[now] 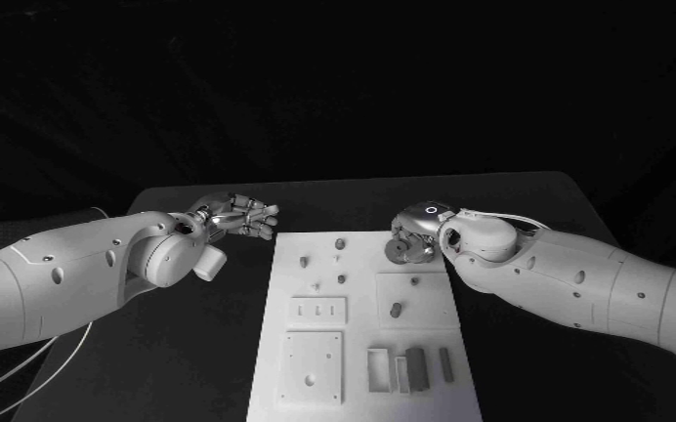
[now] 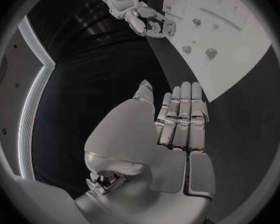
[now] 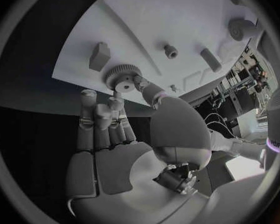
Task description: Assemble the parts on the task board
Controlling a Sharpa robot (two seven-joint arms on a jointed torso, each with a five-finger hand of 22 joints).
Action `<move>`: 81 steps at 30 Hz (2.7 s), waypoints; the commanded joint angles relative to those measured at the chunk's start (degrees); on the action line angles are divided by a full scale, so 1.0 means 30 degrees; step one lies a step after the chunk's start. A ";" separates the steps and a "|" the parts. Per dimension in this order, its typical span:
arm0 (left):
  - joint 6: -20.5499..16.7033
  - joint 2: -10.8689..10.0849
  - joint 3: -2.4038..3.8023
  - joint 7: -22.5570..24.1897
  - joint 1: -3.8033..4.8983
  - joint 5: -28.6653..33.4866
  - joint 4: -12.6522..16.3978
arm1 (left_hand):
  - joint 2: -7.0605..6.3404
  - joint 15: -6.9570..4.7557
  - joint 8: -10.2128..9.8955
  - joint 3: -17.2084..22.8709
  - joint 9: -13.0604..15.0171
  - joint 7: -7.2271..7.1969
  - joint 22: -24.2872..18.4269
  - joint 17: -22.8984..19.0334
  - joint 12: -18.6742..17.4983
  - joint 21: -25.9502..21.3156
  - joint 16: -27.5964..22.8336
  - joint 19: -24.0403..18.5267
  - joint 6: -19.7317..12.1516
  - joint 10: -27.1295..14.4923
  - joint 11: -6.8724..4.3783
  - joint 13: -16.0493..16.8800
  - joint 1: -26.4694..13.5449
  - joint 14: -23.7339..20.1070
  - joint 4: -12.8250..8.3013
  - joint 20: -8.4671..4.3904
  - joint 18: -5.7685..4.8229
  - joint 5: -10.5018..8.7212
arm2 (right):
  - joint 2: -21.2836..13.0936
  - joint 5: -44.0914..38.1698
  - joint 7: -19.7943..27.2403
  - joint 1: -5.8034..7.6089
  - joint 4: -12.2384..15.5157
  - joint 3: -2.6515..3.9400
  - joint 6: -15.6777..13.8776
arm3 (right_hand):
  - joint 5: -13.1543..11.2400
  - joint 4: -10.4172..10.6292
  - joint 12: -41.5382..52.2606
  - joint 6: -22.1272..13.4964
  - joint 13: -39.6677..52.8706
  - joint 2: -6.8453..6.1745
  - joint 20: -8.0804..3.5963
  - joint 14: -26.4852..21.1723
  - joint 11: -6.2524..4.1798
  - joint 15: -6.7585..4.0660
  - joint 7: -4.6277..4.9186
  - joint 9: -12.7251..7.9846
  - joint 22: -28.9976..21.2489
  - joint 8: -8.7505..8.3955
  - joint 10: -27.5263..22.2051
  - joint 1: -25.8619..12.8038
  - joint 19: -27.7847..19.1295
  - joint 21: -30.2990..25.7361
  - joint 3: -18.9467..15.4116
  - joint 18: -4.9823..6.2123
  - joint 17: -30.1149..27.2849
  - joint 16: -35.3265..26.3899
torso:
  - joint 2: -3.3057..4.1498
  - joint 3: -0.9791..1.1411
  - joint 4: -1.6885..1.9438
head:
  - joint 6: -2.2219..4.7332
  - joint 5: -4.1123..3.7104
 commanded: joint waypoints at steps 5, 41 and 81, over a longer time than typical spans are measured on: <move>0.0225 -0.0018 0.0013 0.0131 0.0011 -0.0045 0.0042 | 0.0025 -0.0014 -0.0133 -0.0139 -0.0024 0.0209 -0.0024 0.0031 -0.0109 -0.0083 -0.0139 -0.0020 0.0137 0.0103 0.0039 0.0022 0.0108 0.0104 -0.0007 -0.0163 0.0217 -0.0079 | -0.0037 -0.0725 -0.0185 -0.0164 -0.0060 -0.0113 0.0299 | 0.0051 -0.0205 0.0121 0.0943 -0.0152 0.0160 -0.0018 0.0098 -0.0163 -0.0258 0.0451 0.0290 0.0295 0.0249 -0.0027 -0.0001 0.0009 0.0062 -0.0001 0.0527 -0.0042 0.0053 | 0.0000 -0.0007 0.0017 | -0.0019 -0.0045; 0.0119 -0.0025 0.0013 0.0213 0.0011 -0.0071 0.0045 | 0.0028 -0.0005 -0.0139 -0.0137 -0.0021 0.0208 -0.0027 0.0074 -0.0152 -0.0119 -0.0205 -0.0029 0.0144 0.0119 0.0040 0.0039 0.0196 0.0092 -0.0005 -0.0159 0.0205 -0.0079 | -0.0170 -0.2428 -0.0622 0.0176 0.2751 -0.0069 -0.1898 | 0.0053 -0.0696 0.0386 0.1256 -0.0871 0.0231 -0.0124 0.0403 -0.0350 -0.0461 0.0276 0.0507 0.0218 0.0403 0.0244 -0.0177 0.0318 0.0079 0.0183 0.0527 -0.0157 -0.0044 | -0.0015 -0.0043 0.0005 | 0.0186 0.0062; 0.0136 0.0224 0.0018 0.0263 0.0015 -0.0073 -0.0107 | 0.0048 -0.0001 -0.0156 -0.0162 -0.0023 0.0215 -0.0024 0.0128 -0.0201 -0.0147 -0.0264 -0.0020 0.0135 0.0131 0.0045 0.0057 0.0222 0.0105 0.0000 -0.0156 0.0197 -0.0080 | 0.3950 -0.3477 -0.0844 0.0041 0.0409 -0.0416 -0.1155 | 0.0049 -0.0828 0.0405 0.1105 -0.1152 0.0179 -0.0171 0.0452 -0.0325 -0.0458 0.0315 0.0479 0.0195 0.0261 0.0229 -0.0156 0.0357 0.0031 0.0316 0.0527 -0.0178 -0.0091 | 0.0011 0.0007 0.0017 | 0.0220 0.0333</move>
